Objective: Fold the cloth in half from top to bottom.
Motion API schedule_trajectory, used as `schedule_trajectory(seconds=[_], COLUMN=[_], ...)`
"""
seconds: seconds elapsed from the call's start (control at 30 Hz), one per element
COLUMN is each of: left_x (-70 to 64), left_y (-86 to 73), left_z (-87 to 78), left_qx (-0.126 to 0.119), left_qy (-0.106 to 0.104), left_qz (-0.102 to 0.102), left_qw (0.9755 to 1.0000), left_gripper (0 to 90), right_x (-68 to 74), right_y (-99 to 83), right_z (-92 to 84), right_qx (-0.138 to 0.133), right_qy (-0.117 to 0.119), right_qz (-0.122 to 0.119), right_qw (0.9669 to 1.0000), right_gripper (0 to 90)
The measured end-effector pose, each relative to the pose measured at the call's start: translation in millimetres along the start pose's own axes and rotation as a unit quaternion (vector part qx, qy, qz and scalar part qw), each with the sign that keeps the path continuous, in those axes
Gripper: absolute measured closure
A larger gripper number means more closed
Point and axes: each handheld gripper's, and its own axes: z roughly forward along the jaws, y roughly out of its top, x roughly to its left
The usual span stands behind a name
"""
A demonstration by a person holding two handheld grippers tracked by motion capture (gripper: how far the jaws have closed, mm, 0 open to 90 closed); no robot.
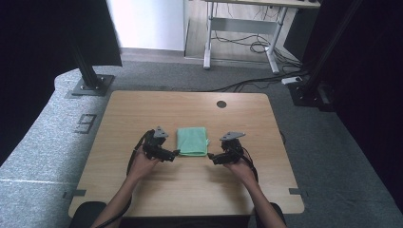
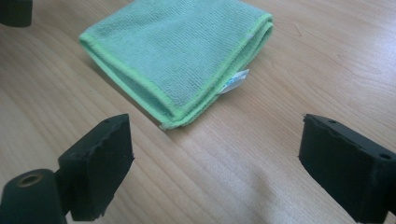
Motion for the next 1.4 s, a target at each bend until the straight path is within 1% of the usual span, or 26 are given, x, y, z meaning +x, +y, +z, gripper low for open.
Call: schedule_trajectory(seconds=[0.03,0.1,0.27,0.4,0.5,0.53,0.63,0.8,0.83,1.03,1.13,1.2,1.3,1.37,1.4], left_x=[-1.0,-1.5,-4.6,-4.8,-5.2,-5.8,-6.9,-9.6,-10.1,-12.6,-12.8,-12.6,-12.5,-12.7,-12.7], left_y=[-0.7,-1.0,-5.4,-9.4,-11.8,-13.5,-15.6,-21.1,-22.3,-32.1,-35.7,-41.6,-45.5,-52.0,-52.0], left_z=[-5.3,-7.6,-20.4,-27.2,-31.8,-35.0,-38.6,-46.4,-47.7,-54.6,-55.7,-57.1,-58.0,-58.4,-58.4], left_qx=[-0.005,-0.007,-0.013,-0.015,-0.016,-0.018,-0.018,-0.012,-0.013,-0.011,-0.009,-0.009,-0.008,-0.006,-0.006], left_qy=[0.000,0.000,0.010,0.010,0.011,0.011,0.012,0.012,0.013,0.015,0.016,0.015,0.015,0.015,0.015], left_qz=[0.000,0.000,0.009,0.007,0.006,0.007,0.011,0.017,0.018,0.019,0.018,0.014,0.012,0.009,0.009], left_qw=[1.0000,1.0000,0.9998,0.9998,0.9998,0.9998,0.9997,0.9997,0.9997,0.9996,0.9997,0.9998,0.9998,0.9998,0.9998], left_gripper=[0.0,0.0,0.0,0.0,0.0,0.0,0.0,0.0,0.0,0.0,0.0,0.0,0.0,0.0,0.0], right_x=[0.7,1.6,8.6,13.1,15.0,15.9,16.3,14.1,14.1,8.1,4.9,3.0,0.6,-1.0,-1.0], right_y=[0.0,0.1,2.2,3.0,2.7,1.9,0.8,-6.1,-6.1,-17.7,-23.3,-27.1,-33.4,-37.7,-37.7], right_z=[-1.9,-3.8,-14.3,-20.8,-24.2,-28.2,-31.3,-43.0,-43.0,-55.4,-60.2,-62.9,-65.9,-67.1,-67.1], right_qx=[0.000,0.000,-0.005,-0.005,-0.005,-0.005,-0.005,-0.005,-0.005,-0.003,-0.004,-0.005,-0.005,-0.004,-0.004], right_qy=[0.001,0.002,0.005,0.006,0.007,0.006,0.005,-0.001,-0.001,-0.013,-0.019,-0.022,-0.029,-0.033,-0.033], right_qz=[0.000,-0.001,-0.018,-0.027,-0.028,-0.031,-0.031,-0.026,-0.026,-0.015,-0.008,-0.002,0.001,0.006,0.006], right_qw=[1.0000,1.0000,0.9998,0.9996,0.9996,0.9995,0.9995,0.9997,0.9997,0.9998,0.9998,0.9997,0.9996,0.9994,0.9994], right_gripper=[8.7,8.1,4.5,2.4,1.4,0.7,0.0,0.0,0.0,0.0,0.0,0.0,0.0,0.0,0.0])
